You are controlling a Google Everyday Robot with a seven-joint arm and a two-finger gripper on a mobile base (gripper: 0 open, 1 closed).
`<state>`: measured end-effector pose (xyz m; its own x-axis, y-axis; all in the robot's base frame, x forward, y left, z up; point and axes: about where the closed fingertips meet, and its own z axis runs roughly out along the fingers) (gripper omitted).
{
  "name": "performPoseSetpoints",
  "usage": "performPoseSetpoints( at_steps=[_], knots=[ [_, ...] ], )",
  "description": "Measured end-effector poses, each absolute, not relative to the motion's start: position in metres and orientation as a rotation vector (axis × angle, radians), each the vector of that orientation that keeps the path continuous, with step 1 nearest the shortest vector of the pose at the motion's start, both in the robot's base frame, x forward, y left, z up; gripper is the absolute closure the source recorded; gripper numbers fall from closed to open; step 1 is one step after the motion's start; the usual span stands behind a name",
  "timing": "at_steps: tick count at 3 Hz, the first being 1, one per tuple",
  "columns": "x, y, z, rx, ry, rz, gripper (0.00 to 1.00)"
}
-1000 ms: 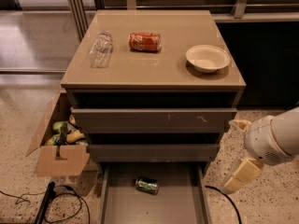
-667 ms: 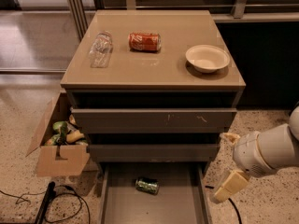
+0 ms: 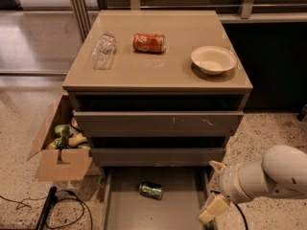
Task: Pick green can from bottom drawer and place on counter
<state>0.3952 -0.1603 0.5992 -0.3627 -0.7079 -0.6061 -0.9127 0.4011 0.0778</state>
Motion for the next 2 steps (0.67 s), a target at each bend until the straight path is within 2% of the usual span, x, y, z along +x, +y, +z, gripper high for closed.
performPoseSetpoints(
  at_steps=[2],
  knots=[
    [0.406,-0.142,0.465,-1.390,2.277,0.666,0.00]
  ],
)
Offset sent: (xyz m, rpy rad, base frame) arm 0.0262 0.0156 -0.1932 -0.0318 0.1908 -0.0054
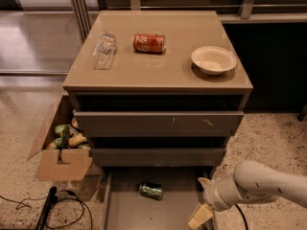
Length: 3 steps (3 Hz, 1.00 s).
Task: Pick green can from bottom drawer and place on counter
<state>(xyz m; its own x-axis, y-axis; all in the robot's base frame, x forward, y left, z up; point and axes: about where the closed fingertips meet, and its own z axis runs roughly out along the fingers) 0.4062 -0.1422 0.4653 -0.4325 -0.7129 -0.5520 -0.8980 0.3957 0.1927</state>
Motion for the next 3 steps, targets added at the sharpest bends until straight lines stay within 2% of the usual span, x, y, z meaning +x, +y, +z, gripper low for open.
performPoseSetpoints(
  at_steps=[2,3],
  knots=[
    [0.412,-0.129,0.441,-1.363,2.230,0.698,0.00],
    [0.431,-0.107,0.382,-1.284,2.157,0.699,0.00]
  ],
)
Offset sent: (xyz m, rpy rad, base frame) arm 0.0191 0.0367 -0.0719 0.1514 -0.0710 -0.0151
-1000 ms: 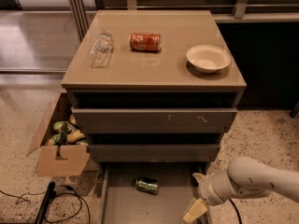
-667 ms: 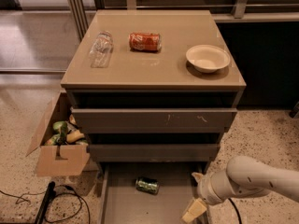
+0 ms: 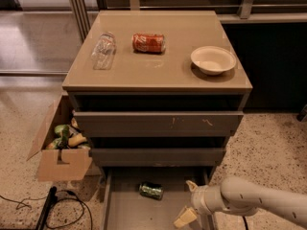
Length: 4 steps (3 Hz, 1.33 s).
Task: Pick green can from bottom drawer and place on counter
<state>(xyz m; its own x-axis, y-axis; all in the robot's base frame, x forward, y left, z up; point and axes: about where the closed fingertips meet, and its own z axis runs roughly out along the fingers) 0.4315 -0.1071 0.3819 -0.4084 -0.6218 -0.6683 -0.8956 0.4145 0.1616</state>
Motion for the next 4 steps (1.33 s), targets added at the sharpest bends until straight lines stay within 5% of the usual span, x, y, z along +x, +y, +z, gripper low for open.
performPoseSetpoints(
  at_steps=[4],
  knots=[
    [0.529,-0.086,0.254,-1.157,2.124,0.748,0.00]
  ],
)
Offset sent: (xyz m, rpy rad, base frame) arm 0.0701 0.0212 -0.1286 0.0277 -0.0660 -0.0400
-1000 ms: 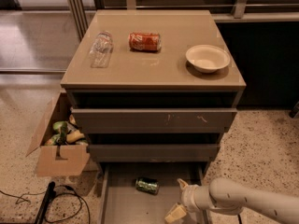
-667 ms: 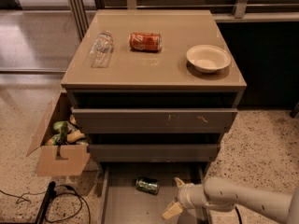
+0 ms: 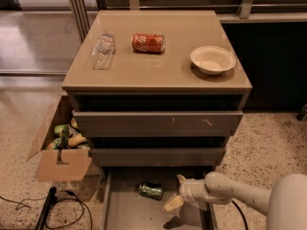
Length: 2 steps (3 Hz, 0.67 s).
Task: Pick green can from bottom drawer and place on counter
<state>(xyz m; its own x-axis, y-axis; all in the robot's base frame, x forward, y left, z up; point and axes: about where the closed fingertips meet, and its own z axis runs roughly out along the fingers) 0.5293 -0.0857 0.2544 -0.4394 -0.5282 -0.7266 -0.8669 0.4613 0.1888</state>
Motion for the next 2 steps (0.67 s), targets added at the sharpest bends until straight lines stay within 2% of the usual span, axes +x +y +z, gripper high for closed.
performPoseSetpoints(
  at_steps=[2],
  knots=[
    [0.544,-0.065,0.246,-1.187,2.088,0.737,0.00]
  ],
)
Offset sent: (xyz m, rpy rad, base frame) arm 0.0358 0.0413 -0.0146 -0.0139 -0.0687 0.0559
